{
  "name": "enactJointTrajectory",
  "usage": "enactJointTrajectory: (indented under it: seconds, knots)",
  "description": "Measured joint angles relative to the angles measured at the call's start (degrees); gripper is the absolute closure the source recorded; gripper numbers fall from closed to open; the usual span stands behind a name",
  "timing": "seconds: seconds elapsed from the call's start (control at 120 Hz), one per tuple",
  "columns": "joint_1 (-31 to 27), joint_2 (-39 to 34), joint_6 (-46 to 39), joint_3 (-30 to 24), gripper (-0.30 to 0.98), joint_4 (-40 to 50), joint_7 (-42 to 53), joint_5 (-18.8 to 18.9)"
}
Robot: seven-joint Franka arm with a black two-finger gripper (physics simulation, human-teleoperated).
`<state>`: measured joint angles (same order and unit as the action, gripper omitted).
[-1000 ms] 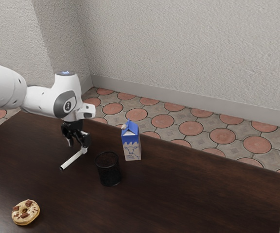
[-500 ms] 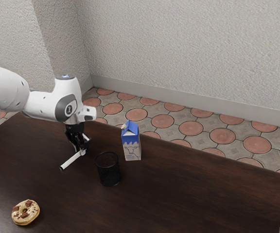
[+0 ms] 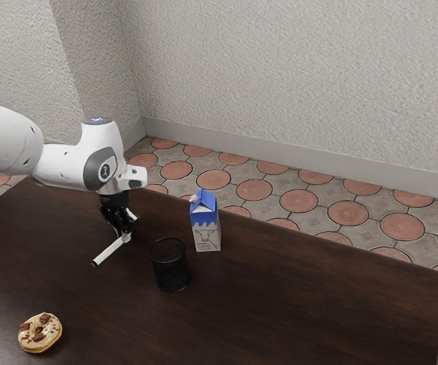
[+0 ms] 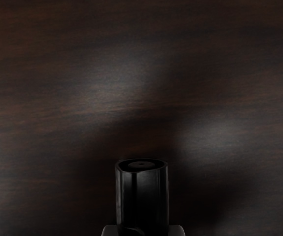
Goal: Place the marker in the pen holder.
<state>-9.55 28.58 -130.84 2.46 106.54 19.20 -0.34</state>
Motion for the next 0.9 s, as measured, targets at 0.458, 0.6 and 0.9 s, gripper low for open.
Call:
enactJointTrajectory:
  seconds: [0.458,0.6,0.9]
  knots:
    - [2.6,-17.1,13.0,-0.3,0.72,-0.2,-1.5,0.5]
    - [7.4,-21.7,18.0,-0.4,0.72,-0.3,-3.0,0.5]
    - [16.8,-23.5,22.7,-0.5,0.73,-0.4,-6.9,0.1]
